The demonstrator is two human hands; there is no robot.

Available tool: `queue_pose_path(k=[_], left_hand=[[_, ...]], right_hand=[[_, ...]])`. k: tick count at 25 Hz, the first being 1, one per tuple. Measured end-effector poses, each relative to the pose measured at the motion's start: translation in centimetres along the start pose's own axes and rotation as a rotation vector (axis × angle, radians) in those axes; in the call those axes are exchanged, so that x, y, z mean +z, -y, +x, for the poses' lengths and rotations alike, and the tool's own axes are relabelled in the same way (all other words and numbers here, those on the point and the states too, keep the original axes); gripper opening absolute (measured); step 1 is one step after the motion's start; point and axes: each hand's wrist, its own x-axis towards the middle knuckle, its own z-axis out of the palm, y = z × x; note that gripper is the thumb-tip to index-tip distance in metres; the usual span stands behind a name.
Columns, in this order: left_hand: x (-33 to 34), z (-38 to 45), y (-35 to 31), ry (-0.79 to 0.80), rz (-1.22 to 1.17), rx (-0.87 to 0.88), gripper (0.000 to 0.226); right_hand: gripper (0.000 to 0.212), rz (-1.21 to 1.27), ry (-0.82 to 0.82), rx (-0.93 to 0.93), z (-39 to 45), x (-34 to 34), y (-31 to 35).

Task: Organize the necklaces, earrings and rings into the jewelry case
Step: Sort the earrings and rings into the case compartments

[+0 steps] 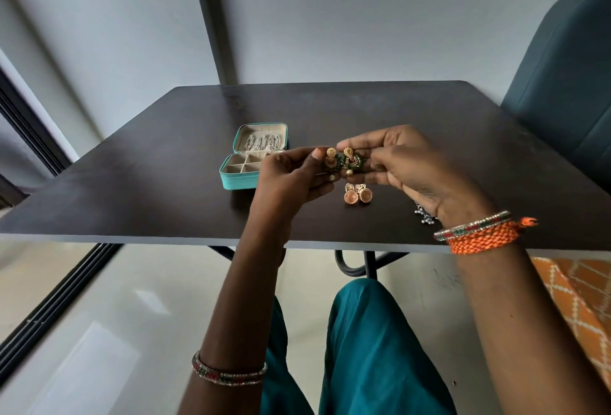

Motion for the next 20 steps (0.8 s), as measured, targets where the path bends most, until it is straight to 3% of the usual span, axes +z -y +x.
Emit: queue_pose_path(k=[5,10,20], left_hand=[[0.1,-1.0,-0.4,-0.019,-0.011,-0.048,0.023],[-0.1,-2.0,-0.3,-0.034,-0.03,-0.063,0.024],[-0.1,-3.0,0.7,-0.098,-0.042,0.01,0.009]], right_hand=[[0.042,-0.112,-0.029,-0.039,-0.9,0.6,0.0],[0.042,-0.066,-0.053,-0.052,-2.4,1.0,0.0],[0.042,-0.014,-0.157,-0.068,-3.1,2.5,-1.0]])
